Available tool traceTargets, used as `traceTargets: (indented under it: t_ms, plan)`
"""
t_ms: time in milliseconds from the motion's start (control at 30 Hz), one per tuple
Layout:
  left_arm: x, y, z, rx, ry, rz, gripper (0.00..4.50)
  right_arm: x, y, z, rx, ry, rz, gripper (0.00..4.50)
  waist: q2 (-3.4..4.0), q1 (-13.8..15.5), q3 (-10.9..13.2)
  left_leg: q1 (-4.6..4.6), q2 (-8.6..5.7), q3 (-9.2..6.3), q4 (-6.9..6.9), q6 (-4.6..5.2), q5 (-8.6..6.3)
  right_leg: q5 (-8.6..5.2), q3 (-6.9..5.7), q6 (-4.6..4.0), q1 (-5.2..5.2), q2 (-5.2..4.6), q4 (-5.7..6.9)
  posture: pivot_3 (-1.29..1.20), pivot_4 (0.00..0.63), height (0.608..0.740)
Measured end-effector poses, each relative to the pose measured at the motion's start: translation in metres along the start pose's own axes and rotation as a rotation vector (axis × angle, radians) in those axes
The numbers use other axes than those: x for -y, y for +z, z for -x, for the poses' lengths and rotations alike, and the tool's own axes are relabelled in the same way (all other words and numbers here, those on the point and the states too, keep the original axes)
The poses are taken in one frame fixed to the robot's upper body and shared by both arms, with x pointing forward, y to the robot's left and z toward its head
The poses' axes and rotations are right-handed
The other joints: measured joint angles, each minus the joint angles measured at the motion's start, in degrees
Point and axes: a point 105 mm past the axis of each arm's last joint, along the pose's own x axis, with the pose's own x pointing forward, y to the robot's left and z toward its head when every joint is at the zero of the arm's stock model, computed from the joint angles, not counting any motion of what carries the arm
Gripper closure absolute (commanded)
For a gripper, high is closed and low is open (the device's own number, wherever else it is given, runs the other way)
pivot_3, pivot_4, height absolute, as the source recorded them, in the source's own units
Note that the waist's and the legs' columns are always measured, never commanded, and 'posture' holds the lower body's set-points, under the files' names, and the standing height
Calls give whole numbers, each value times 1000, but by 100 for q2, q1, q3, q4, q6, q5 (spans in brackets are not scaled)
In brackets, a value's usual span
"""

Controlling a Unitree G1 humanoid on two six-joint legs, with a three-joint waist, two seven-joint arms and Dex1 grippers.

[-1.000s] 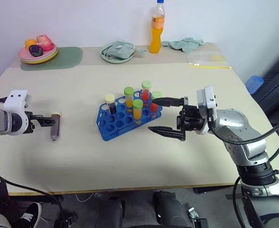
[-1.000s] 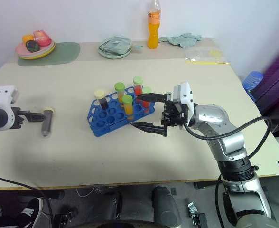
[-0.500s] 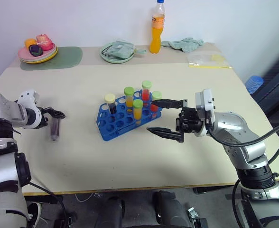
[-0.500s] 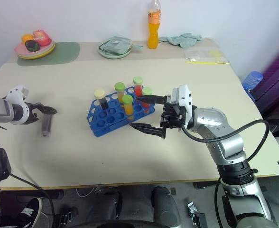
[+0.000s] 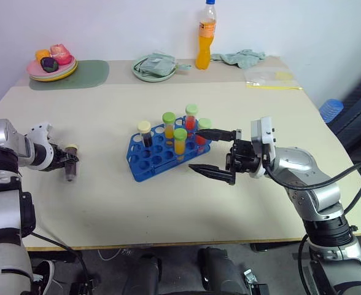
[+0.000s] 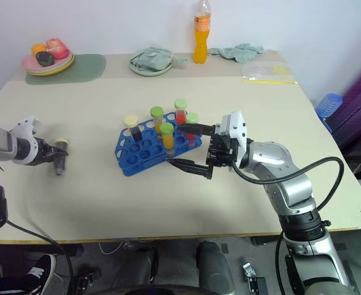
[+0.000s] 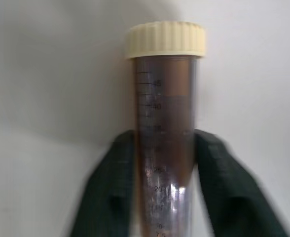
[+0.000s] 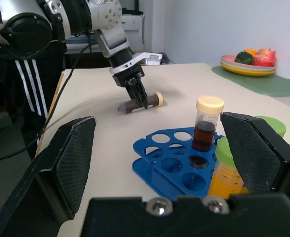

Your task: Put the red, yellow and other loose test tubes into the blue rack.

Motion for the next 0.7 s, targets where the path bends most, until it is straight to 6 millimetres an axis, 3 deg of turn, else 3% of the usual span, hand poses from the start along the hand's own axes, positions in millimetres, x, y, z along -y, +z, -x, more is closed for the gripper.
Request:
traceTargets:
  t_ms: [133, 233, 300, 400, 467, 567, 700]
  plan:
    - [-9, 16, 0, 125, 48, 42, 3739, -1, 0, 0, -2, -11, 5, 0, 0, -12, 0, 1, 3, -3, -1, -2, 2, 1, 0, 1, -3, 2, 3, 0, 150, 740]
    - [-1, 65, 19, 633, 100, -117, 3739, 0, -2, 1, -10, -25, 9, 0, -15, 13, -6, -25, 9, -5, -8, -41, 21, 9, 1, -8, -25, -9, -1, 0, 150, 740]
    - [12, 78, 43, 880, 101, -214, 3739, 0, -2, 1, -10, -31, 13, 0, -23, 23, -12, -67, 7, -4, 2, -80, 43, 37, 3, -2, -61, -11, -10, 0, 150, 740]
    - [40, 58, 69, 1090, 19, -363, 3739, 2, -3, 3, -16, -40, 20, 0, -21, 33, -12, -75, -5, 8, 2, -48, 26, 47, 10, 8, -60, -24, -27, 0, 150, 740]
    - [56, 26, 68, 1141, -46, -419, 3739, 3, -4, 4, -19, -45, 21, 0, -17, 36, -13, -67, -4, 10, 3, -40, 21, 49, 11, 11, -45, -24, -39, 0, 150, 740]
    - [74, -8, 51, 1093, -117, -477, 3739, 5, -5, 5, -26, -47, 18, 0, -21, 112, -10, -71, 6, 2, 15, -38, 24, 53, 5, 3, -45, -3, -37, 0, 150, 740]
    - [97, -11, 69, 1220, -126, -629, 3739, 5, -9, 8, -43, -33, 12, 0, -9, 183, -5, -67, 6, 10, 23, -23, 43, 47, -2, -26, -26, -5, -42, 0, 150, 740]
